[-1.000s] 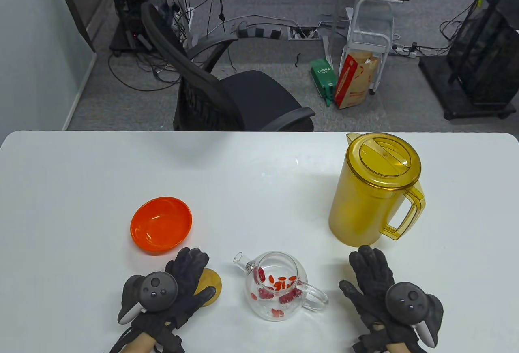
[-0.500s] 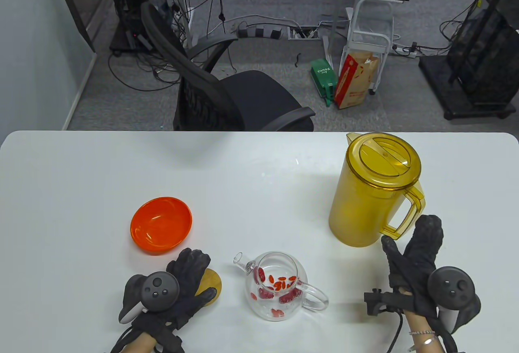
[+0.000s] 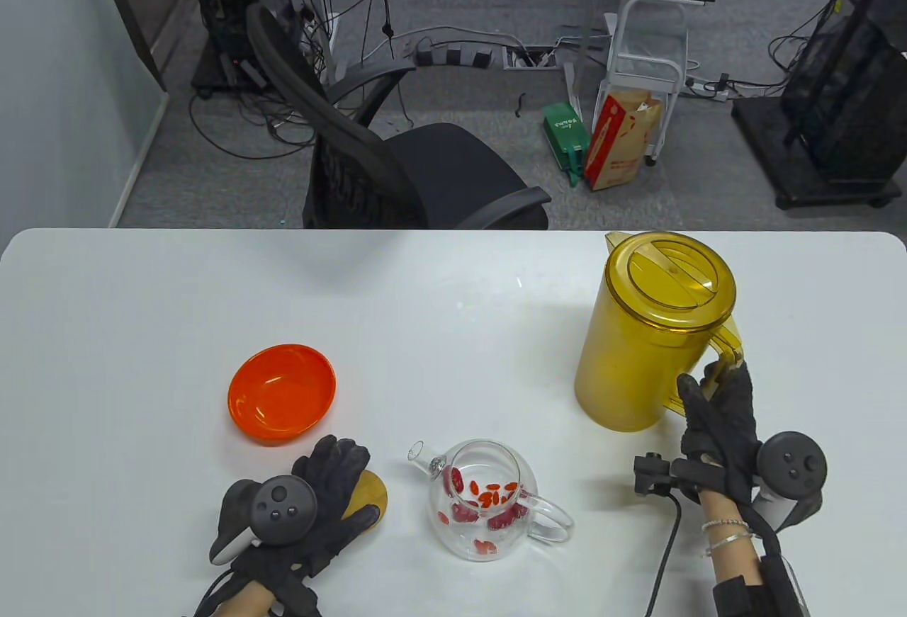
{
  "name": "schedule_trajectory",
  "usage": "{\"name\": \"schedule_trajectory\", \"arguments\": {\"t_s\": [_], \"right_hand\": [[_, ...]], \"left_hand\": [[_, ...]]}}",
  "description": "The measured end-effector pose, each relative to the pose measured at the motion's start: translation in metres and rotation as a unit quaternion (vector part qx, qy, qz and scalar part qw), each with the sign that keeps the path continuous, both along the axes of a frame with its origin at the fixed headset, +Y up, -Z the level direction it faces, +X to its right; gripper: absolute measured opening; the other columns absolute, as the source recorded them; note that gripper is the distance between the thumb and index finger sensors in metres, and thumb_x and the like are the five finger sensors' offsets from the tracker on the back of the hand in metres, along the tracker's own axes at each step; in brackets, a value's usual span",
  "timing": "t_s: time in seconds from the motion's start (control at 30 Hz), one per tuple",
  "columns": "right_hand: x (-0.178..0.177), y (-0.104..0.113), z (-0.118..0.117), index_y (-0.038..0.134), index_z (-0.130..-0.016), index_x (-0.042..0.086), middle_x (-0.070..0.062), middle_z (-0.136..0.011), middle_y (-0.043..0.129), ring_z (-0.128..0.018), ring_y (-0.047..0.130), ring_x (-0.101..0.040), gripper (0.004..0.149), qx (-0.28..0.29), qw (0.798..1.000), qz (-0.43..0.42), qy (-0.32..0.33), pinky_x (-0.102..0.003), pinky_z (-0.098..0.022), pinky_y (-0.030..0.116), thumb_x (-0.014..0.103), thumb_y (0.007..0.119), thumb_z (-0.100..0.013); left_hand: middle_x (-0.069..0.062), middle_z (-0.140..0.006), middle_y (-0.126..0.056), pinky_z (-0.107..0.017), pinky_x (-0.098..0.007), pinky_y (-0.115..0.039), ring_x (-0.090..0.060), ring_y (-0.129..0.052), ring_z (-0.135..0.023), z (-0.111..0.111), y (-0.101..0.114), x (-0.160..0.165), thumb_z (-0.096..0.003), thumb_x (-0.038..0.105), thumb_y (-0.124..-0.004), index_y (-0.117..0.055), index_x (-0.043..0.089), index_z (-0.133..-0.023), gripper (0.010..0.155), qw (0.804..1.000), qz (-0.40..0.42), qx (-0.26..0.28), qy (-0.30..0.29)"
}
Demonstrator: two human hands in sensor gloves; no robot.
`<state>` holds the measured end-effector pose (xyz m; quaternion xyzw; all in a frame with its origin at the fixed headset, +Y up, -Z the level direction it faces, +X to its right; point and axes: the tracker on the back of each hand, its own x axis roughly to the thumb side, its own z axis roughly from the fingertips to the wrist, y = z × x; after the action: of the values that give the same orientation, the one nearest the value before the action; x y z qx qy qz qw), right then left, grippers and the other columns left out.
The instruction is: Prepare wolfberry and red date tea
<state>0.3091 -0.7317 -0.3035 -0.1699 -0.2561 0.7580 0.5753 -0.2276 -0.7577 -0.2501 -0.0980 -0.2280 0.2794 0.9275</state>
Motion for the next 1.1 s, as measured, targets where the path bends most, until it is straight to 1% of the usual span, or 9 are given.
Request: {"name": "schedule_trajectory", "arguments": {"t_s": [0.1,0.13,0.23,0.47,0.63,0.73,0.9,1.0,1.1], "right_hand": [[0.005,0.001,-0.004,0.065,-0.099,0.010,-0.020,-0.092,0.076,-0.078,0.077,-0.044,0.060,0.002,1.000,-0.024,0.004,-0.067,-0.066,0.052,0.036,0.087,-0.050],[0.007,0.001,-0.005,0.073,-0.092,0.012,-0.018,-0.087,0.080,-0.077,0.079,-0.043,0.051,0.005,0.999,-0.035,0.006,-0.067,-0.066,0.054,0.036,0.087,-0.050],[0.010,-0.004,-0.010,0.077,-0.085,0.015,-0.016,-0.084,0.079,-0.075,0.077,-0.041,0.041,0.023,0.998,-0.046,0.043,-0.063,-0.066,0.056,0.037,0.086,-0.051],[0.002,-0.021,-0.019,0.073,-0.082,0.014,-0.017,-0.077,0.068,-0.067,0.069,-0.035,0.036,0.095,0.978,-0.152,0.105,-0.061,-0.067,0.050,0.035,0.084,-0.054],[0.000,-0.019,-0.021,0.076,-0.076,0.016,-0.011,-0.065,0.076,-0.055,0.073,-0.028,0.037,0.110,0.974,-0.160,0.115,-0.054,-0.061,0.054,0.043,0.085,-0.053],[0.003,-0.012,-0.020,0.078,-0.075,0.017,-0.008,-0.060,0.080,-0.049,0.077,-0.022,0.038,0.114,0.973,-0.125,0.157,-0.049,-0.055,0.062,0.048,0.084,-0.054],[0.000,0.009,-0.015,0.082,-0.072,0.019,-0.005,-0.054,0.085,-0.041,0.081,-0.017,0.038,0.130,0.967,-0.060,0.213,-0.045,-0.048,0.069,0.051,0.084,-0.053],[-0.004,0.033,-0.009,0.084,-0.071,0.019,-0.004,-0.052,0.087,-0.037,0.084,-0.016,0.038,0.146,0.954,-0.019,0.262,-0.044,-0.043,0.073,0.051,0.085,-0.052],[-0.009,0.054,-0.003,0.087,-0.069,0.018,-0.004,-0.048,0.090,-0.032,0.086,-0.015,0.038,0.153,0.946,0.012,0.286,-0.043,-0.039,0.076,0.051,0.086,-0.051]], "left_hand": [[-0.020,-0.122,-0.031,-0.072,-0.063,-0.021,-0.044,-0.020,-0.112,0.000,0.000,-0.001,-0.0585,0.053,-0.067,-0.031,0.013,-0.113,0.076,1.000,0.004,0.000,0.001],[-0.020,-0.122,-0.031,-0.072,-0.063,-0.021,-0.043,-0.020,-0.112,0.000,0.000,-0.001,-0.0585,0.053,-0.067,-0.031,0.013,-0.113,0.076,1.000,0.004,-0.001,0.002],[-0.020,-0.122,-0.031,-0.072,-0.063,-0.022,-0.044,-0.020,-0.112,0.000,0.002,-0.002,-0.0585,0.053,-0.067,-0.031,0.013,-0.113,0.076,1.000,0.008,0.002,0.003],[-0.020,-0.121,-0.031,-0.072,-0.063,-0.021,-0.044,-0.019,-0.111,0.000,0.001,-0.001,-0.0585,0.053,-0.067,-0.031,0.013,-0.113,0.076,1.000,0.018,-0.008,-0.001],[-0.020,-0.122,-0.031,-0.072,-0.063,-0.021,-0.043,-0.019,-0.112,-0.001,0.001,-0.002,-0.0585,0.053,-0.067,-0.030,0.013,-0.113,0.076,1.000,0.012,-0.005,0.002],[-0.020,-0.121,-0.031,-0.072,-0.063,-0.021,-0.044,-0.019,-0.111,-0.002,0.000,-0.004,-0.0586,0.052,-0.067,-0.030,0.013,-0.113,0.076,1.000,0.016,-0.008,0.005],[-0.020,-0.122,-0.031,-0.072,-0.062,-0.021,-0.043,-0.020,-0.112,-0.002,0.003,-0.005,-0.0585,0.052,-0.067,-0.031,0.013,-0.113,0.076,1.000,0.022,0.000,0.006],[-0.020,-0.122,-0.031,-0.072,-0.062,-0.021,-0.043,-0.019,-0.112,-0.002,0.003,-0.005,-0.0585,0.052,-0.067,-0.030,0.013,-0.113,0.076,1.000,0.019,0.000,0.006],[-0.020,-0.122,-0.031,-0.072,-0.062,-0.021,-0.043,-0.019,-0.112,-0.002,0.003,-0.006,-0.0585,0.052,-0.067,-0.030,0.013,-0.113,0.076,1.000,0.020,0.001,0.010]]}}
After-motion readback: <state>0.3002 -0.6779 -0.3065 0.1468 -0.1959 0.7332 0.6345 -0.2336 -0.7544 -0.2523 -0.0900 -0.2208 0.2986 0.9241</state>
